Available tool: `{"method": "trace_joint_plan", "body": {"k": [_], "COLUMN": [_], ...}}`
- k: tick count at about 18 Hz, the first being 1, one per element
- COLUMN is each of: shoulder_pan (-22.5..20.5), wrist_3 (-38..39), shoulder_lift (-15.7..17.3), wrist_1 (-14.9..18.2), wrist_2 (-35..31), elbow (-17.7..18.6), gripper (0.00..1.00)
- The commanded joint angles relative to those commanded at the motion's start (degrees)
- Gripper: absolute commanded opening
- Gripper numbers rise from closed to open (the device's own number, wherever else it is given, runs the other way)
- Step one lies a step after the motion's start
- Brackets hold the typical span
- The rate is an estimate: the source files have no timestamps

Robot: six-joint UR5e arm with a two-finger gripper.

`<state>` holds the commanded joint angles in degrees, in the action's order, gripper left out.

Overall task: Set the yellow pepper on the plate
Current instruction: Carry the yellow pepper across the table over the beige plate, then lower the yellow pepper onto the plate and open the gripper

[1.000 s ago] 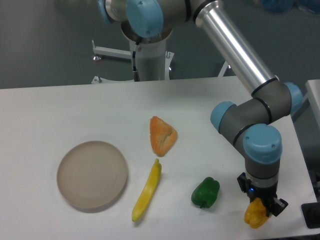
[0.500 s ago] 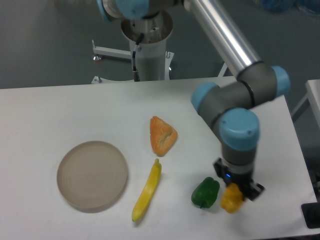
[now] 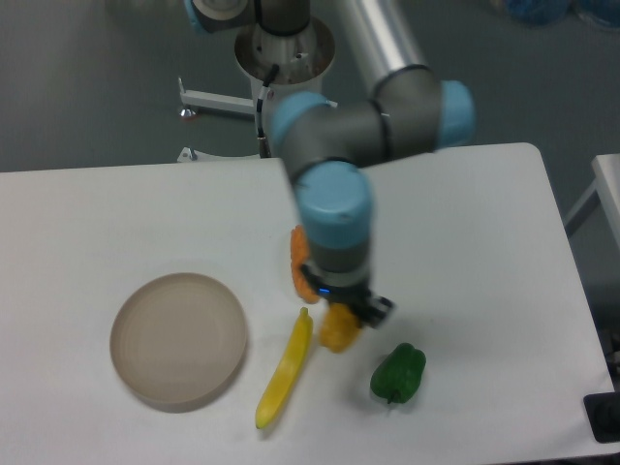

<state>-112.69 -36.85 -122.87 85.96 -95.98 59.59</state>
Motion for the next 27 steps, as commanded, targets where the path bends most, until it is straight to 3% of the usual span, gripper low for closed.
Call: {"method": "trace_joint_plan", "body": {"k": [8, 13, 27], "shoulder_pan": [7.22, 9.94, 11.53], "wrist_3": [11.88, 12.24, 12.33], "shoulder_lift": [-2.54, -5.00, -7.12], "wrist_1": [-0.44, -0.70, -0.70], "wrist_2": [1.23, 1.32, 2.90], "elbow": [0.96, 1.85, 4.22], "gripper": [0.47, 0.47, 0.47]}}
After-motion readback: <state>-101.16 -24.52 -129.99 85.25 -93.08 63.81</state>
